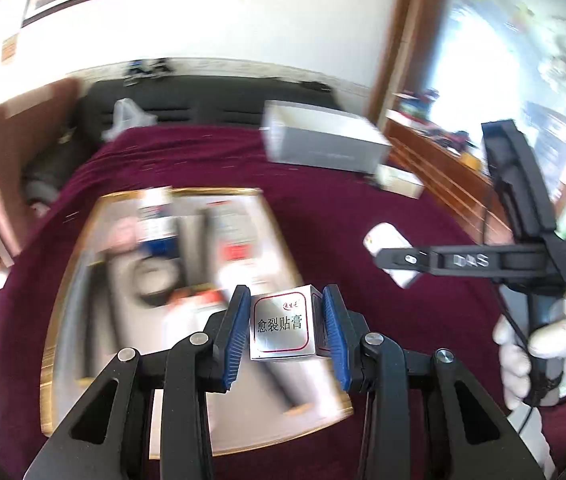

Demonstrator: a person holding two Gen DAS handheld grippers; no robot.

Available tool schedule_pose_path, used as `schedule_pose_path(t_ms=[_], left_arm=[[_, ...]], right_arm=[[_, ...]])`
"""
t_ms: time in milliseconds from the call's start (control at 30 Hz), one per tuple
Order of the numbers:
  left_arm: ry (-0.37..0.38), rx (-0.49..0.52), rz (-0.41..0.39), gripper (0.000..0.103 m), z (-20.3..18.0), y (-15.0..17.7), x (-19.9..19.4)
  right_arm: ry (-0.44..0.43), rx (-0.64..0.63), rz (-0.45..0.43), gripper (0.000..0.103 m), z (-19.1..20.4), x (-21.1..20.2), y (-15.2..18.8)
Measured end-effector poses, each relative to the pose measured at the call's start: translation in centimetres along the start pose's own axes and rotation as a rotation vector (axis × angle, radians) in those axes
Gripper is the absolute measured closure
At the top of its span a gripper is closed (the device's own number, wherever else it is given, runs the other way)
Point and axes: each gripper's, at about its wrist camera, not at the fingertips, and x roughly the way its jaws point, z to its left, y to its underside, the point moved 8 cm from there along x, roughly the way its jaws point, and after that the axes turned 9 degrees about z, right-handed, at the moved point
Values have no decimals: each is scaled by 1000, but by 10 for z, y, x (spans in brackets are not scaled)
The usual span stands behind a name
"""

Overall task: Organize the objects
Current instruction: 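Carry the pill bottle and medicine box over the tray with both tools, then open both tools to drop the bottle and box into the tray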

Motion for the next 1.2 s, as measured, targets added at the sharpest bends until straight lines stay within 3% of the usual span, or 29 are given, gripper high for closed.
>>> schedule_pose_path(t_ms=[233, 500, 733, 933, 967, 1033, 1100, 1167, 1200], left_arm=[[-119, -109, 39, 71, 74, 19, 13], [-140, -156, 102, 71, 104, 45, 35], [-139, -152, 84, 71, 104, 41, 36], [-150, -179, 58, 69, 108, 40, 33], [-158, -177, 50, 67, 108, 39, 31], [-179, -170, 21, 46, 107, 36, 23], [-213, -169, -35, 39, 105, 32, 11], [-302, -169, -102, 36, 107, 25, -6], [-349, -167, -128, 28, 107, 22, -14]], right_arm=[[-87, -101, 83, 71, 75, 45, 9], [-133, -179, 166, 71, 126, 76, 43], [-108, -223, 211, 71, 134, 95, 67], [-10, -278, 161, 71, 131, 95, 66], [6, -286, 150, 71, 131, 95, 65], [17, -300, 132, 63, 131, 93, 65], [16, -300, 104, 55, 131, 88, 63], [2, -298, 61, 52, 132, 79, 59], [-9, -293, 37, 50, 132, 73, 56]])
